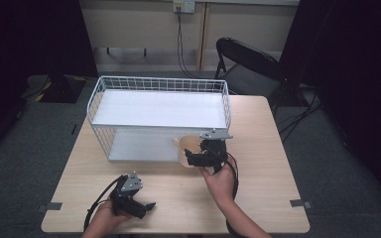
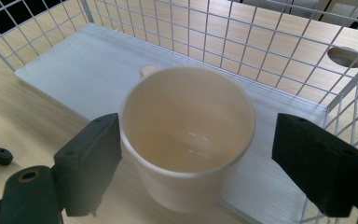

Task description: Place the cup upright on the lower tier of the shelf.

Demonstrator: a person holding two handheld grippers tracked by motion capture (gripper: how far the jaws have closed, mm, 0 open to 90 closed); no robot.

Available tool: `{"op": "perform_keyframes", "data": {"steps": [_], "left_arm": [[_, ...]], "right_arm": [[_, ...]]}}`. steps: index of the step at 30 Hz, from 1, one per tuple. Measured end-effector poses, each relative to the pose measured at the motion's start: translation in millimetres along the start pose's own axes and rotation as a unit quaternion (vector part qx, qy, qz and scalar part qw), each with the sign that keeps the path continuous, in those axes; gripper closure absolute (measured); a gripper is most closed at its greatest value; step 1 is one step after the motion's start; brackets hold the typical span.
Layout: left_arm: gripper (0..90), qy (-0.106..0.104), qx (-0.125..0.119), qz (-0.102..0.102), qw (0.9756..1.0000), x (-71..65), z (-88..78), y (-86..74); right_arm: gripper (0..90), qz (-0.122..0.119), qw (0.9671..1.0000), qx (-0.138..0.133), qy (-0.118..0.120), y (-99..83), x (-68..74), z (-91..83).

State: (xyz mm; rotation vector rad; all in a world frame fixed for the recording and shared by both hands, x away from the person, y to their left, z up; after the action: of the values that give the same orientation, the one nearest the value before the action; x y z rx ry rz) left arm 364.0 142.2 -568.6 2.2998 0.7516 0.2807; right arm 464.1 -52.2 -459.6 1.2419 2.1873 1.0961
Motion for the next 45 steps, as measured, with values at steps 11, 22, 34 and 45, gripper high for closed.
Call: {"op": "perform_keyframes", "data": {"steps": [11,22,34,45], "left_arm": [[0.0,0.000,0.000,0.000,1.0000,0.0,-0.1,-0.1],[0.0,0.000,0.000,0.000,1.0000,0.0,-0.1,0.0],[0.0,0.000,0.000,0.000,1.0000,0.0,-0.1,-0.1],[0.0,0.000,0.000,0.000,1.0000,0.0,0.0,0.0]], "right_arm": [[13.7,0.000,0.9999,0.014,0.000,-11.9,2.2,8.4],[14.3,-0.003,0.9998,0.020,-0.003,-13.9,4.6,17.2],[16.2,-0.002,0.9997,0.023,-0.008,-16.3,4.5,20.5],[25.3,-0.003,0.9997,0.021,-0.009,-16.6,3.3,21.9]]}}
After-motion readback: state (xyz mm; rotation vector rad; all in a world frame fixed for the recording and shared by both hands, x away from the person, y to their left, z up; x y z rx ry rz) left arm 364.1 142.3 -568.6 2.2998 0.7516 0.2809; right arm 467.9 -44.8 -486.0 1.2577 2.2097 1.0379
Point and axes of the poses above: each handheld gripper's, and its own axes: z roughly forward along the jaws, y roughly out of its top, x roughly to its left, the point moved 9 cm from there along z, roughly forward along the jaws, and after that the axes turned 3 degrees about x, right-handed, at the moved point
